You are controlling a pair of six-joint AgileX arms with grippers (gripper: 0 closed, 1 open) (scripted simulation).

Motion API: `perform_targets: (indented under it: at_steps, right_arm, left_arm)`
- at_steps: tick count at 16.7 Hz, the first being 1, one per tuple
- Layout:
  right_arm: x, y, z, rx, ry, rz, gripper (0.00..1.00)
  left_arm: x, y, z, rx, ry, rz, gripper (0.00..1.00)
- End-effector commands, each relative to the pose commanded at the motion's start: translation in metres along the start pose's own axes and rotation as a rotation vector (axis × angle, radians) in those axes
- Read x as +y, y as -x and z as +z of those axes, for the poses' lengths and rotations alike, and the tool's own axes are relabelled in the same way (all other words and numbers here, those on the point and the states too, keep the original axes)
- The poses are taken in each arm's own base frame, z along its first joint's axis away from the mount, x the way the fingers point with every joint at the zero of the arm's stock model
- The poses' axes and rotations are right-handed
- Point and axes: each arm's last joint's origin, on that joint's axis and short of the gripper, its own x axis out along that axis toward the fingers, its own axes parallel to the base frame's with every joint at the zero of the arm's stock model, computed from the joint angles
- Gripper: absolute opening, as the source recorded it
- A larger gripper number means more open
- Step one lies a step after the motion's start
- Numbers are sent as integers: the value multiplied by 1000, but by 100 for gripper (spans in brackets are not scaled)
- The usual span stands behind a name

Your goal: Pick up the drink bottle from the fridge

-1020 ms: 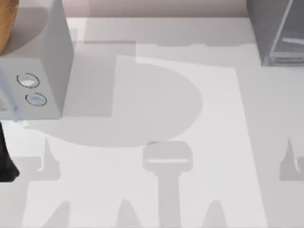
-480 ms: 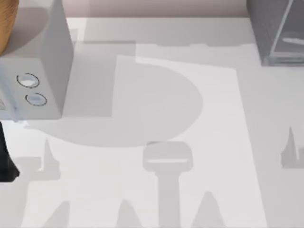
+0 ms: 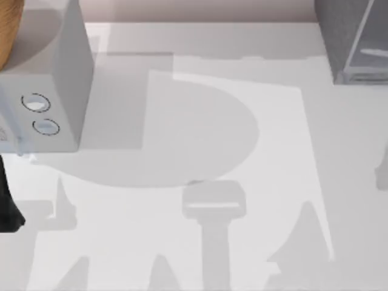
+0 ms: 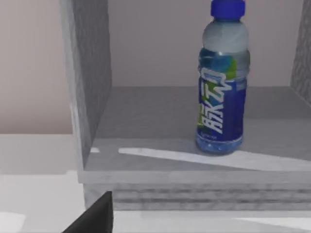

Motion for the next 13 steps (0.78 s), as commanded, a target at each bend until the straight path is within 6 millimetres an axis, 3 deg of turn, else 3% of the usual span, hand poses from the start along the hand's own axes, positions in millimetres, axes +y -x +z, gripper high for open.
perform_targets:
  at_steps: [6, 13]
  right_arm:
    - [-34, -22, -35, 21, -19, 7, 100]
    - [-52, -28, -51, -17, -1, 12, 100]
  left_arm:
    - [0, 0, 0, 0, 0, 0, 100]
    - [0, 0, 0, 0, 0, 0, 100]
